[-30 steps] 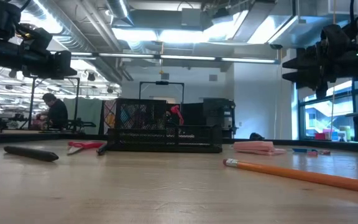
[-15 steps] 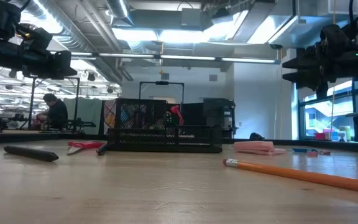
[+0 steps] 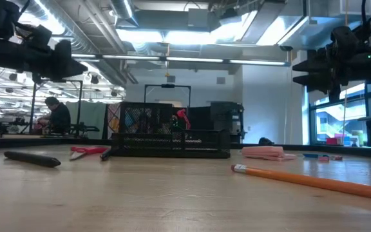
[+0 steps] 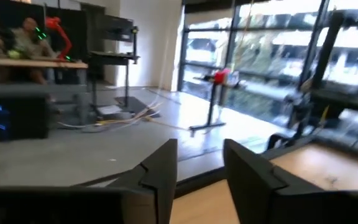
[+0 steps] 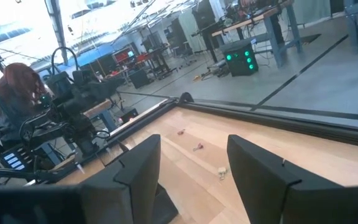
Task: Pick and place office supplies into organizer
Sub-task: Put the red scissors into the desk organizer
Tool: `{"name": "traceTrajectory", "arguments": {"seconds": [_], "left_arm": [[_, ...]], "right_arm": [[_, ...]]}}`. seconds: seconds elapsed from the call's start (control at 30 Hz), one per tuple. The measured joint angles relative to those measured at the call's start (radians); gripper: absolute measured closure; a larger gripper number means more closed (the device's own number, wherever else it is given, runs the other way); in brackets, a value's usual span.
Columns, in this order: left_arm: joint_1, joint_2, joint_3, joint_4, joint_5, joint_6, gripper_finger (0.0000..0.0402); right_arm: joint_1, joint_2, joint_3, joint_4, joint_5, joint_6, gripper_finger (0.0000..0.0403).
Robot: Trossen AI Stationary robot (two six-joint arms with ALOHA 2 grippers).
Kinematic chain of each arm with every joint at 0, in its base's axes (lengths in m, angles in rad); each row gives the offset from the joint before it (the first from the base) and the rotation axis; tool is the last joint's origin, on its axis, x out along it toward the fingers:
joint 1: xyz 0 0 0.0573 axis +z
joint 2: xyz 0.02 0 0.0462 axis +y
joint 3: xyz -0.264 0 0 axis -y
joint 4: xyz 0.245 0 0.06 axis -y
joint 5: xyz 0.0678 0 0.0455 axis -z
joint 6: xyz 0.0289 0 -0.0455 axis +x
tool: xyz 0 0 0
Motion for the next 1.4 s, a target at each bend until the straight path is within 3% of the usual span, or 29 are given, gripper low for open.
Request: {"name": "traceTrajectory", "arguments": {"seconds": [0.13,0.37,0.83,1.0,1.23,1.4], "left_arm": [[0.000,0.000,0.000,0.022,0.069,-0.147,0.0263],[0.000,0.000,0.000,0.024,0.243,-0.183,0.0266],[0.000,0.000,0.000,0.027,0.321,-0.291,0.0268],[-0.001,0.007,0.004,0.101,0.344,-0.356,0.0265],[-0.041,0.102,0.129,0.102,0.344,-0.275,0.0267],[-0.094,0.270,0.262,0.087,0.344,-0.208,0.0265]], "right_arm": [[0.000,0.000,0.000,0.000,0.000,-0.001,0.0212],[0.000,0.000,0.000,0.000,0.007,-0.001,0.0212],[0.000,0.000,0.000,0.000,0.011,0.000,0.0212],[0.000,0.000,0.000,0.000,0.010,0.000,0.0212],[0.000,0.000,0.000,0.000,0.010,-0.002,0.0212],[0.000,0.000,0.000,0.001,0.013,-0.023,0.0212]]}}
